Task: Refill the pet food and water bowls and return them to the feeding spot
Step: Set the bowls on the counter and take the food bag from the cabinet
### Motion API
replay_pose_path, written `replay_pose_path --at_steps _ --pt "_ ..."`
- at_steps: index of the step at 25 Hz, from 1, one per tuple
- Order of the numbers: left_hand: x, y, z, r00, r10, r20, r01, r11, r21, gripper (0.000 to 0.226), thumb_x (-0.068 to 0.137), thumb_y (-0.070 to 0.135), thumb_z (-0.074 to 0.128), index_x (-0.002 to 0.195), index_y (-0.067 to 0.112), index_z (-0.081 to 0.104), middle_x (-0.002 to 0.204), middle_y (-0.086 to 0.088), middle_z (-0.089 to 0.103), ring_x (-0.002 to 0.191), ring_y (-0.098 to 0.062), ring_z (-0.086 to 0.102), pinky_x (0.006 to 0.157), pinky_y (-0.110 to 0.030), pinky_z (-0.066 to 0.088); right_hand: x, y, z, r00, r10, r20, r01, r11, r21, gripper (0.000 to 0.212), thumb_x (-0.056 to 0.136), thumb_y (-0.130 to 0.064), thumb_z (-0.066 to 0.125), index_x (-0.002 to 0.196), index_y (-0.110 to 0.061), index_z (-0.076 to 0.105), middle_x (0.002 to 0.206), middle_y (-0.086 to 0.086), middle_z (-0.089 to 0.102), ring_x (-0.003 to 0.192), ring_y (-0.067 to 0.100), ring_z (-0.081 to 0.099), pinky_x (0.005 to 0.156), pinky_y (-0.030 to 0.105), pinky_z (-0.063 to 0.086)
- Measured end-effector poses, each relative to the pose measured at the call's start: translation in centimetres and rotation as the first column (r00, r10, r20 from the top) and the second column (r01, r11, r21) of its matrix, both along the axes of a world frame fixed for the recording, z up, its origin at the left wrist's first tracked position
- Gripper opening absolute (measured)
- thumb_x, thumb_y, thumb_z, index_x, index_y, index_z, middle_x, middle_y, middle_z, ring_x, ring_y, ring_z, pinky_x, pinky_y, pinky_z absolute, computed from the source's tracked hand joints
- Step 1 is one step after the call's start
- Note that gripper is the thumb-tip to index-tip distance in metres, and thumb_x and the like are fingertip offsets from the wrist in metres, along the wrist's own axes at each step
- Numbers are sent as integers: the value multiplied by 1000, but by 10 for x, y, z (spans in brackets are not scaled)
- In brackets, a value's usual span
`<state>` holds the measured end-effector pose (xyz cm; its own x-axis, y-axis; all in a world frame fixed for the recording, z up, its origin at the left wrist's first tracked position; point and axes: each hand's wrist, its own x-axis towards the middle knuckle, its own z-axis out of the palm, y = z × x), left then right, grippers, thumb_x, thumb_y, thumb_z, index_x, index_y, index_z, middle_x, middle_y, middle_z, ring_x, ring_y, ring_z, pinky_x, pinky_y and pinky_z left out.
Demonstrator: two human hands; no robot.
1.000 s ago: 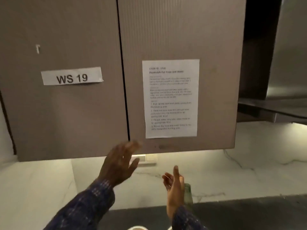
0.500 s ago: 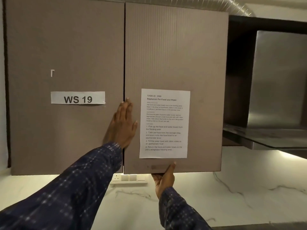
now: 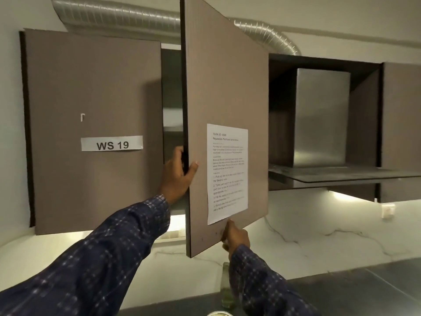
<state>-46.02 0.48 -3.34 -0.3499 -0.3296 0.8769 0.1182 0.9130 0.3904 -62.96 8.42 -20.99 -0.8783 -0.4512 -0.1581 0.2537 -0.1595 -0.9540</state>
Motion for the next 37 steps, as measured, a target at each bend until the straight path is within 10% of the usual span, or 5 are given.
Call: replay_pose_path --at_steps 2,11,17,29,37 --pt "1 29 -6 995 -95 6 95 995 19 55 99 18 71 147 9 44 131 0 68 102 -1 68 82 -13 60 11 50 31 963 -111 -245 155 974 168 73 92 -56 65 144 -8 49 136 16 62 120 37 63 105 49 55" --pt "-35 165 -56 912 -395 110 408 901 -148 98 93 16 75 169 19 12 173 9 25 158 -8 30 126 -24 33 84 198 264 263 -301 -917 265 936 -231 72 101 -53 61 159 -16 39 160 7 47 145 21 48 118 41 43" --pt "-96 234 -104 874 -477 91 486 859 -162 115 89 26 81 169 12 -1 179 0 5 166 -15 10 132 -46 25 70 229 280 233 -365 -901 555 811 -185 66 99 -2 65 157 -9 36 141 16 60 129 30 62 107 35 51" --pt "-164 253 -152 804 -465 371 557 807 -195 113 90 51 72 169 25 -5 176 13 -21 164 -8 -1 128 -24 20 -16 309 270 243 -358 -901 682 724 -105 63 104 -17 63 161 -15 37 150 15 59 136 33 58 113 39 45" --pt "-145 50 -141 891 -252 378 259 965 33 61 97 43 69 150 26 45 155 2 48 138 -17 52 115 -38 48 -3 208 212 -346 -599 -722 567 479 -670 57 89 3 60 146 -2 55 146 22 54 137 29 53 115 16 40"
